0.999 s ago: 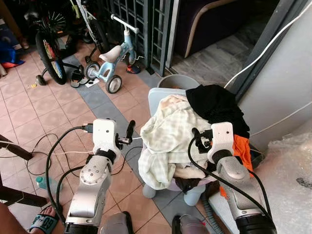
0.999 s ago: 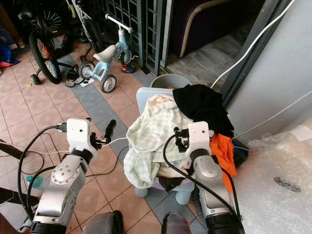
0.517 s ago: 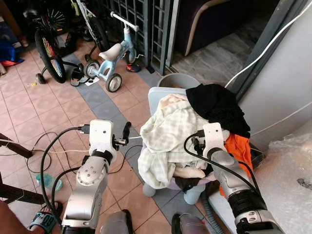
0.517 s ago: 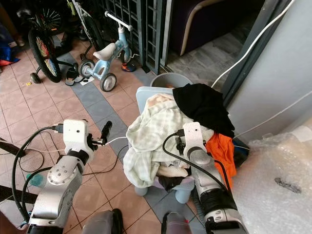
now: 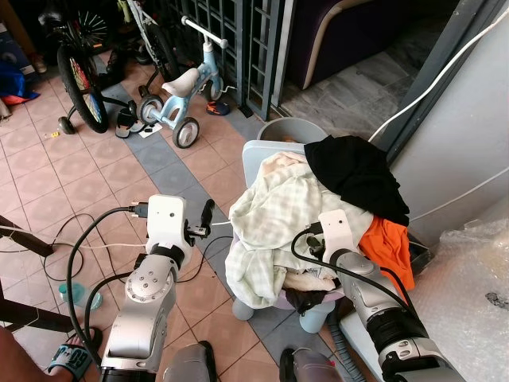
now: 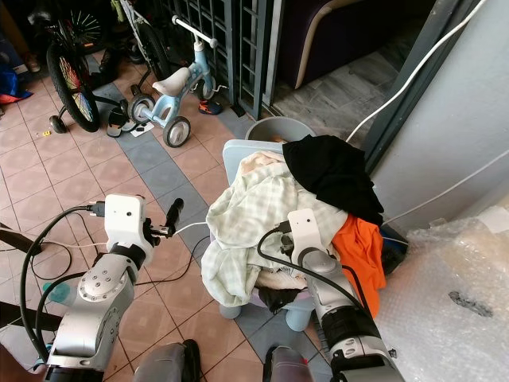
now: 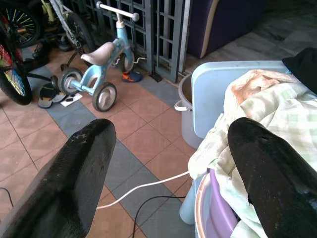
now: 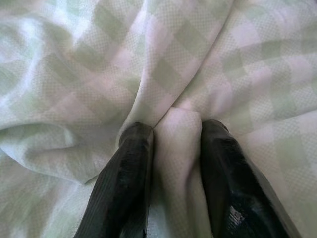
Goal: Clothes washing
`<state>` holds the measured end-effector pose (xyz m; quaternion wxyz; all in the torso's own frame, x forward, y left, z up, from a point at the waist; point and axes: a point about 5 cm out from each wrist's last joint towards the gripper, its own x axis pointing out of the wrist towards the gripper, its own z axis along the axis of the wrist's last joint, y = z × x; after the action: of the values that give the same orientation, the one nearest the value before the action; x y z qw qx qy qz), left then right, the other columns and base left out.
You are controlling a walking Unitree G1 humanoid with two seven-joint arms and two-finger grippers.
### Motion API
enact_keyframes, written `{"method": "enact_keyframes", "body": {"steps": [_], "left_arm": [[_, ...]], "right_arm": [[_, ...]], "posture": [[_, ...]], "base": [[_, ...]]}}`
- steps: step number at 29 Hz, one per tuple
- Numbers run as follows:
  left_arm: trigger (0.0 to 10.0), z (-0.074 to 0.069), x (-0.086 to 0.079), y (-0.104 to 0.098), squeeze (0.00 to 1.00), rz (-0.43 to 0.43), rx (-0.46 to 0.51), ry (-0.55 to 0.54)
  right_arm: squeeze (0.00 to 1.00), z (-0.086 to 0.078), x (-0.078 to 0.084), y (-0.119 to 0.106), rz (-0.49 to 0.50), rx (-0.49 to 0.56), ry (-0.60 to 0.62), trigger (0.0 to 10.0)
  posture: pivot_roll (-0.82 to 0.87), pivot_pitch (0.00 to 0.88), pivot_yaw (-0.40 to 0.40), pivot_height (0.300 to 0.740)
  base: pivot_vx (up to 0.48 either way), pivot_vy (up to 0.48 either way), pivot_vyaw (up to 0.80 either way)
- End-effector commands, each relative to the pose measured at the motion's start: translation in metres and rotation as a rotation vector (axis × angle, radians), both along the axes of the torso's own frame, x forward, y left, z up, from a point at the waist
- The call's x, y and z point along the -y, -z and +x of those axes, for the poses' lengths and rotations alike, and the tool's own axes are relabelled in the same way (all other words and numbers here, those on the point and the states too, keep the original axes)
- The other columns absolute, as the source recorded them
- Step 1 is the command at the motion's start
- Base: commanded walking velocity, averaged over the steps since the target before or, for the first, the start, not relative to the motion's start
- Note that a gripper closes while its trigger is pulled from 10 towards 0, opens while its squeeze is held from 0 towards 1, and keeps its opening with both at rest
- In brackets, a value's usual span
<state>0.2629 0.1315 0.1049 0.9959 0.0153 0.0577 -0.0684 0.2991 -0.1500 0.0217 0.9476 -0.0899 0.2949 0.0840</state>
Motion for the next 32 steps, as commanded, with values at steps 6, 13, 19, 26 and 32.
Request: {"method": "enact_keyframes", "body": {"steps": [6, 13, 19, 26, 32], "left_arm": [[10.0, 0.0, 0.0, 0.003, 0.0, 0.009, -0.014, -0.01], [10.0, 0.0, 0.001, 0.005, 0.0, 0.002, -0.022, -0.005], [10.0, 0.003, 0.004, 0.009, 0.0, 0.004, -0.025, 0.004], [10.0, 0.006, 0.008, 0.01, 0.0, -0.02, -0.022, 0.01], [10.0, 0.007, 0.008, 0.011, 0.0, -0.04, -0.022, 0.008]], "right_arm": [[0.0, 0.0, -0.001, 0.003, 0.011, -0.017, -0.022, 0.0], [0.0, 0.004, -0.001, -0.003, 0.06, 0.034, -0.024, 0.0], [0.0, 0.0, -0.008, -0.008, 0.199, 0.017, -0.046, 0.0], [0.0, -0.003, -0.016, -0.023, 0.281, 0.034, -0.159, 0.0], [0.0, -0.008, -0.031, -0.077, 0.559, 0.155, -0.319, 0.0]], "posture": [[0.03, 0.144, -0.017, 0.74], [0.03, 0.127, -0.018, 0.74], [0.01, 0.088, -0.028, 0.74], [0.0, 0.084, -0.031, 0.74], [-0.01, 0.068, -0.029, 0.74]], "base": [[0.0, 0.0, 0.0], [0.0, 0.0, 0.0], [0.0, 0.0, 0.0], [0.0, 0.0, 0.0], [0.0, 0.0, 0.0]]}}
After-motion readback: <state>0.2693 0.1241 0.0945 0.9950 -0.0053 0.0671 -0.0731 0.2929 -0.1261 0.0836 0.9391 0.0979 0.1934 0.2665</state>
